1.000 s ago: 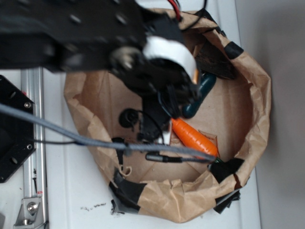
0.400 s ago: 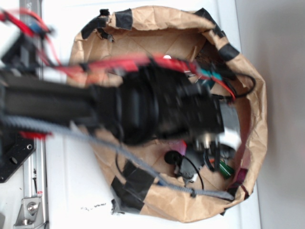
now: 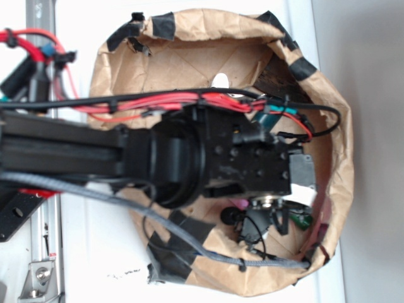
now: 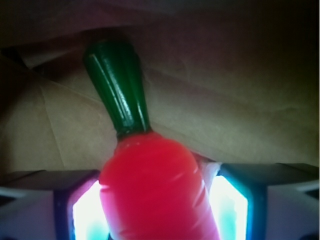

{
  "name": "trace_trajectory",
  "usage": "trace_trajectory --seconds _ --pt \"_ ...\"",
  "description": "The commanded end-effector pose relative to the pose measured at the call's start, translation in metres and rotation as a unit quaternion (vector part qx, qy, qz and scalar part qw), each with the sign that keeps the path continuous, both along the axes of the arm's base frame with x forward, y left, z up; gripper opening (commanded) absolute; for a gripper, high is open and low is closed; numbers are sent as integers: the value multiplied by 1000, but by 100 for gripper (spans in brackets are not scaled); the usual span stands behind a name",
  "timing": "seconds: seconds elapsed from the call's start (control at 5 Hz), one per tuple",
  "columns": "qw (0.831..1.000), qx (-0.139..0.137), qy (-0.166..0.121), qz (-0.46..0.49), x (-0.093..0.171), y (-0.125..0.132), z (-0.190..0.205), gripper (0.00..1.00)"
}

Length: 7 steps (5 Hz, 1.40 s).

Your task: Grab the carrot.

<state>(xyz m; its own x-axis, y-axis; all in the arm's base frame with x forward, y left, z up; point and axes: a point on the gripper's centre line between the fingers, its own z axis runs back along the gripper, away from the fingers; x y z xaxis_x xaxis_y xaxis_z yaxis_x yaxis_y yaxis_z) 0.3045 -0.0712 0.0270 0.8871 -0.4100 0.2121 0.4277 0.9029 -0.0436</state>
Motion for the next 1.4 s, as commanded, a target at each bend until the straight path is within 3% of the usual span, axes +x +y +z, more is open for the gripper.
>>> trace_trajectory --seconds 0.0,0.4,0.6,0.8,1.2 --pt "998 -5 -29 63 -8 35 99 0" --pt "968 43 -53 241 -19 71 171 0" --pt "957 65 -52 280 -22 67 172 0" --pt "954 61 -29 292 -25 70 164 0" --pt "951 43 -20 307 -28 71 161 0"
